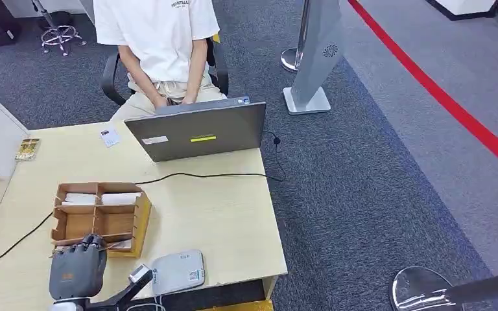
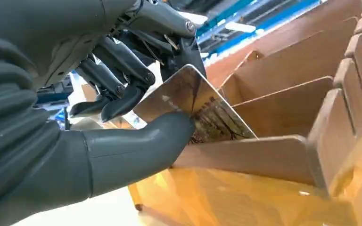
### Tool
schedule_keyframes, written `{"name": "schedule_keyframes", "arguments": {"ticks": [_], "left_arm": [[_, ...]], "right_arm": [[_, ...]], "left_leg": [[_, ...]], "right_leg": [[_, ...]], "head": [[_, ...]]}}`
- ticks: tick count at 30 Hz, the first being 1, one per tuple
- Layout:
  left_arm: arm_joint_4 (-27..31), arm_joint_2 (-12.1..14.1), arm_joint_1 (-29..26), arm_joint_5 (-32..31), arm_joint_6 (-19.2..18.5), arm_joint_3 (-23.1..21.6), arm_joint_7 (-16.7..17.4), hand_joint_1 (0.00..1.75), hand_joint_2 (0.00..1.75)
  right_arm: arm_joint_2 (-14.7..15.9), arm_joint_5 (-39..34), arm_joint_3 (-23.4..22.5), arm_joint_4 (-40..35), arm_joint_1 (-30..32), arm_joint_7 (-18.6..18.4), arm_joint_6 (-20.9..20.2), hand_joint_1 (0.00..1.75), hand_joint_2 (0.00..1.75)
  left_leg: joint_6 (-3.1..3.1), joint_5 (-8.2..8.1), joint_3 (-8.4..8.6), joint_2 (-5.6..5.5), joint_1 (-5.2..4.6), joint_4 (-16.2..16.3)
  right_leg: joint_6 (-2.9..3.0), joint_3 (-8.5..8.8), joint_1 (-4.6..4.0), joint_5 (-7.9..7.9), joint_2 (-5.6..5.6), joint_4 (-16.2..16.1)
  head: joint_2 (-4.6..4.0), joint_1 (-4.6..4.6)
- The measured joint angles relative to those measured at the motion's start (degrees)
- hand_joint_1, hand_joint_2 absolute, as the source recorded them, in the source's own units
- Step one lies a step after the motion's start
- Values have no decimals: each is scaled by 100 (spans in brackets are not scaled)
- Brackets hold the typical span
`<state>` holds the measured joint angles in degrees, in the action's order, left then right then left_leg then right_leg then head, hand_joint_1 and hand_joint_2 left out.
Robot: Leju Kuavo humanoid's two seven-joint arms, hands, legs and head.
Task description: Pass the card to the sensor for recognition and then transmit it.
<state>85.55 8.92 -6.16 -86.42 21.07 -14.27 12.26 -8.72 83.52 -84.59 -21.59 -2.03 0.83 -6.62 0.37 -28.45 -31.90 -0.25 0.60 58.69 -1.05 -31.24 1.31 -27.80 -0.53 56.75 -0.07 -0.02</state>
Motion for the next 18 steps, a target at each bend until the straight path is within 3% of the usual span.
{"name": "schedule_keyframes", "arguments": {"ticks": [18], "left_arm": [[155, 7, 27, -9, -163, 0, 35, 175, 175]], "right_arm": [[4, 0, 2, 0, 0, -7, 0, 0, 175]], "left_leg": [[0, 0, 1, 0, 0, 0]], "right_leg": [[0, 1, 0, 0, 0, 0]], "head": [[0, 0]]}}
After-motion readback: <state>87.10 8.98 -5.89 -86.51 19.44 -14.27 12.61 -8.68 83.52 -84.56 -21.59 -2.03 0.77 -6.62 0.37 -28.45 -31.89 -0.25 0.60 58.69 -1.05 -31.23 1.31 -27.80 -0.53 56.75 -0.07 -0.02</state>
